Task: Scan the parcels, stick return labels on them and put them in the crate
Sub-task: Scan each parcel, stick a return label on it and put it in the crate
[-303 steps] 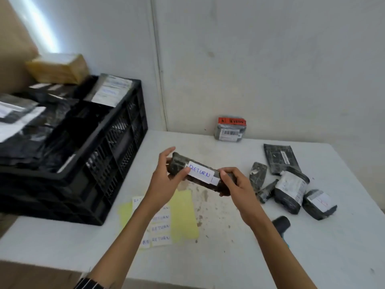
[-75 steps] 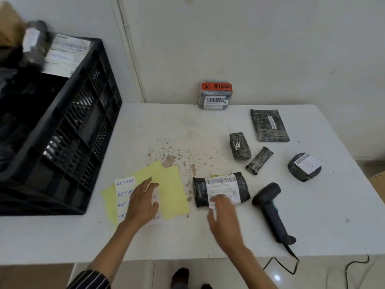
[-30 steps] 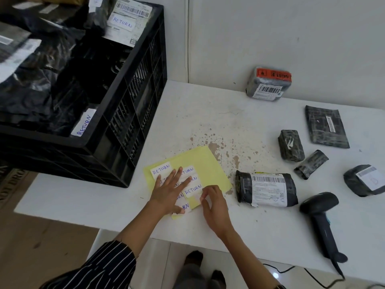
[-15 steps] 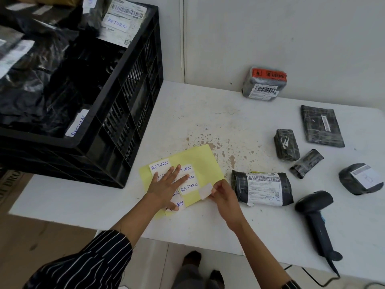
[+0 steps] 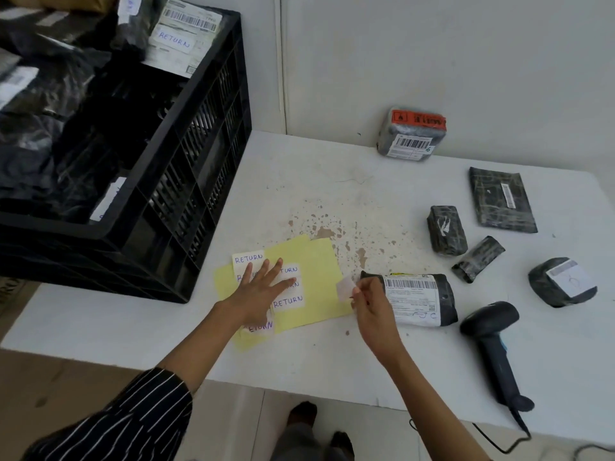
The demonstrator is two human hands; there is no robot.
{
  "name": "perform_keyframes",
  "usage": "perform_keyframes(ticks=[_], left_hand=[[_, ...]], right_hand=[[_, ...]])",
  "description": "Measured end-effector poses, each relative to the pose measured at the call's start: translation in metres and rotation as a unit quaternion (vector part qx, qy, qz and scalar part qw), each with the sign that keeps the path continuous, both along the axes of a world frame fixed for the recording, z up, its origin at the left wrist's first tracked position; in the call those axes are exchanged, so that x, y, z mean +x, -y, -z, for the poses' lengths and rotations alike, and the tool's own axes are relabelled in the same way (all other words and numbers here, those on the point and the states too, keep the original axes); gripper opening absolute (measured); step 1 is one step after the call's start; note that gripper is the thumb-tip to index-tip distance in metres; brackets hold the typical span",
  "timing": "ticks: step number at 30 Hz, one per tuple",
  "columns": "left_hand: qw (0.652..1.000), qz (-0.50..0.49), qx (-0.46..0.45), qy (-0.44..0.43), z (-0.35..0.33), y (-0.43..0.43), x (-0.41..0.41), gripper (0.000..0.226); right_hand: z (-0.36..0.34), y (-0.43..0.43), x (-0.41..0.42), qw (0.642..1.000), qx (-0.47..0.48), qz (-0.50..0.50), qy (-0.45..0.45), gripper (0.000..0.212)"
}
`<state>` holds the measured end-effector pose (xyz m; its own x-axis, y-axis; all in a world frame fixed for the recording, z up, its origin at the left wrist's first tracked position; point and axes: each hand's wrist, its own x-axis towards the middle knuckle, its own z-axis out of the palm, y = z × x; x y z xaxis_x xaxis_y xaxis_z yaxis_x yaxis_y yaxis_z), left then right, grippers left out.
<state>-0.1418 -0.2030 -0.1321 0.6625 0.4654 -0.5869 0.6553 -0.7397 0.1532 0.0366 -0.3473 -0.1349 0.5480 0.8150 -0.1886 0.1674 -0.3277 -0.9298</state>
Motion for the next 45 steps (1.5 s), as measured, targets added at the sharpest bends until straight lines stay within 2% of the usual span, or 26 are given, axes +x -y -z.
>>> perform_keyframes(ticks=[2, 3, 5, 7, 8, 10, 11, 13, 15, 16, 18, 21, 24, 27, 29, 31, 34, 38, 42, 45], left_hand=[[0.990, -0.078, -0.027, 0.112, -0.008, 0.013, 0.011, 0.059], [0.970, -0.147, -0.056, 0.185, -0.014, 0.022, 0.018, 0.042], [0.889, -0.303, -0.170, 0.298, -0.025, 0.047, 0.038, 0.028], [0.793, -0.418, -0.274, 0.348, -0.032, 0.068, 0.057, 0.031], [0.762, -0.455, -0.287, 0.360, -0.031, 0.076, 0.064, 0.028], [0.721, -0.511, -0.265, 0.387, -0.028, 0.087, 0.073, 0.013], [0.704, -0.529, -0.258, 0.397, -0.026, 0.090, 0.076, 0.005], [0.691, -0.547, -0.252, 0.400, -0.023, 0.094, 0.081, 0.012], [0.695, -0.545, -0.256, 0.393, -0.023, 0.095, 0.087, 0.018], [0.694, -0.541, -0.268, 0.392, -0.023, 0.096, 0.089, 0.018], [0.694, -0.528, -0.300, 0.388, -0.026, 0.100, 0.095, 0.015], [0.704, -0.499, -0.321, 0.390, -0.027, 0.106, 0.107, 0.017], [0.719, -0.469, -0.327, 0.394, -0.029, 0.112, 0.120, 0.017], [0.726, -0.471, -0.300, 0.402, -0.023, 0.117, 0.136, 0.017], [0.767, -0.454, -0.222, 0.396, -0.015, 0.120, 0.150, 0.018], [0.791, -0.431, -0.154, 0.406, -0.010, 0.120, 0.163, 0.020], [0.797, -0.423, -0.107, 0.418, -0.003, 0.117, 0.181, 0.017], [0.824, -0.402, -0.072, 0.394, 0.012, 0.119, 0.192, 0.012], [0.851, -0.342, -0.026, 0.399, 0.021, 0.123, 0.189, 0.010], [0.882, -0.262, 0.092, 0.380, 0.029, 0.127, 0.190, 0.017]], right_hand=[[-0.002, 0.003, -0.006, 0.992, 0.003, -0.013, 0.122, 0.009], [-0.001, 0.003, -0.010, 0.984, 0.010, -0.017, 0.178, 0.008], [0.001, 0.005, -0.018, 0.968, 0.019, -0.030, 0.249, 0.012], [0.005, 0.009, -0.025, 0.955, 0.008, -0.045, 0.292, 0.023], [0.006, 0.012, -0.027, 0.951, -0.002, -0.049, 0.307, 0.026], [0.003, 0.019, -0.027, 0.952, -0.018, -0.055, 0.300, 0.026], [0.002, 0.023, -0.024, 0.957, -0.017, -0.064, 0.281, 0.027], [-0.001, 0.032, -0.016, 0.969, -0.023, -0.089, 0.230, 0.035], [-0.002, 0.040, -0.006, 0.977, -0.028, -0.094, 0.191, 0.044], [-0.003, 0.044, -0.002, 0.977, -0.026, -0.079, 0.194, 0.039], [-0.005, 0.046, 0.004, 0.983, -0.019, -0.011, 0.184, 0.023], [-0.010, 0.047, 0.014, 0.991, -0.016, 0.115, 0.064, 0.030], [-0.006, 0.050, 0.028, 0.989, -0.013, 0.141, 0.054, 0.008], [0.000, 0.055, 0.047, 0.985, -0.018, 0.140, 0.100, 0.014], [0.003, 0.054, 0.060, 0.978, -0.029, 0.129, 0.162, 0.015], [0.007, 0.050, 0.073, 0.967, -0.037, 0.118, 0.224, 0.016], [0.015, 0.041, 0.092, 0.950, -0.067, 0.099, 0.287, 0.012], [0.028, 0.037, 0.102, 0.923, -0.091, 0.078, 0.365, 0.007], [0.038, 0.042, 0.099, 0.910, -0.080, 0.098, 0.394, 0.016], [0.047, 0.046, 0.098, 0.921, -0.057, 0.105, 0.370, 0.008]])
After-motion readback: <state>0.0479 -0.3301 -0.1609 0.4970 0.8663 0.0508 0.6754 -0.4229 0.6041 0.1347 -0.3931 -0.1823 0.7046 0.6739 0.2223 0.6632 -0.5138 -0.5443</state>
